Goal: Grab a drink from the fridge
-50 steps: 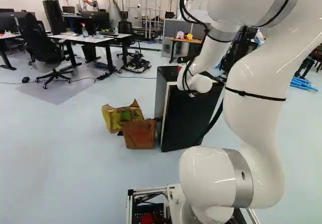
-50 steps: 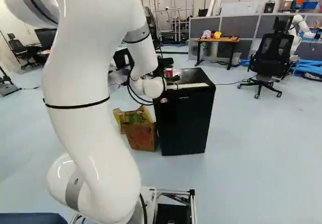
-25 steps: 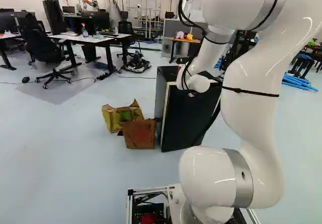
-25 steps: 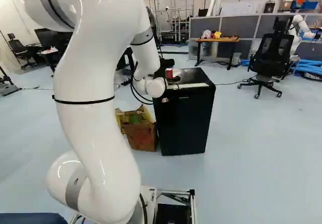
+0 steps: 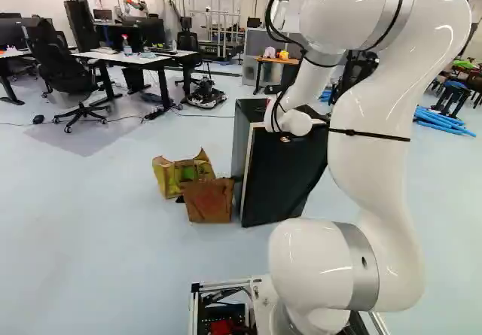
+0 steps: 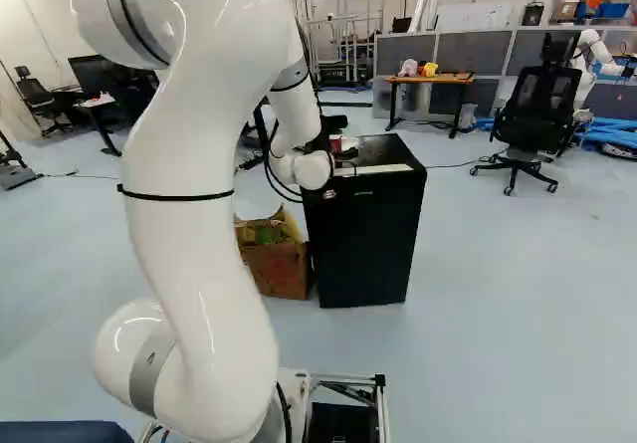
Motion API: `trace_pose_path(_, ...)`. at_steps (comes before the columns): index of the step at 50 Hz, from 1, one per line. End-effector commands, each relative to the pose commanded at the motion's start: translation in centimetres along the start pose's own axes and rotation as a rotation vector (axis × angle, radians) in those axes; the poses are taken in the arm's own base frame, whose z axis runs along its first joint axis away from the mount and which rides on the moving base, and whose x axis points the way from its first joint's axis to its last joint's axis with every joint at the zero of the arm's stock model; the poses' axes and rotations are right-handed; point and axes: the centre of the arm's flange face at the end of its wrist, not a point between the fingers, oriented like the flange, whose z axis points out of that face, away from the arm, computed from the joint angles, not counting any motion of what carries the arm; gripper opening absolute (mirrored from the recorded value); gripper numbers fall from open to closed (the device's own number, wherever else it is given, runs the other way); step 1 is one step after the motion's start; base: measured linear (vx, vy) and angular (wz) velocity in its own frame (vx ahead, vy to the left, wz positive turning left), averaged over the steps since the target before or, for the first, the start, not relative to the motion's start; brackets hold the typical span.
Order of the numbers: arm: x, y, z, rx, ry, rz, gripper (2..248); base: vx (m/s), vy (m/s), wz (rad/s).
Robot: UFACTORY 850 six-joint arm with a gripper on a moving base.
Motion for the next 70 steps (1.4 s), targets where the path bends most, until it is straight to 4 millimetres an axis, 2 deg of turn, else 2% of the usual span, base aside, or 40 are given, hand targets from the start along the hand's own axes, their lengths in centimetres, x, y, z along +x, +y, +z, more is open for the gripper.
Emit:
trace_pose_path(28, 0.3, 0.5, 2.8, -0.002, 0.018, -0.003, 247, 0.0, 0.0, 0.0)
trace_pose_path(44, 0.3, 0.5, 2.8, -0.002, 0.018, -0.001, 247, 0.0, 0.0, 0.0)
trace_pose_path(60, 0.3, 0.5, 2.8, -0.001, 0.019, 0.135, 247, 0.0, 0.0, 0.0)
trace_pose_path(70, 0.3, 0.5, 2.8, -0.001, 0.019, 0.135, 247, 0.0, 0.0, 0.0)
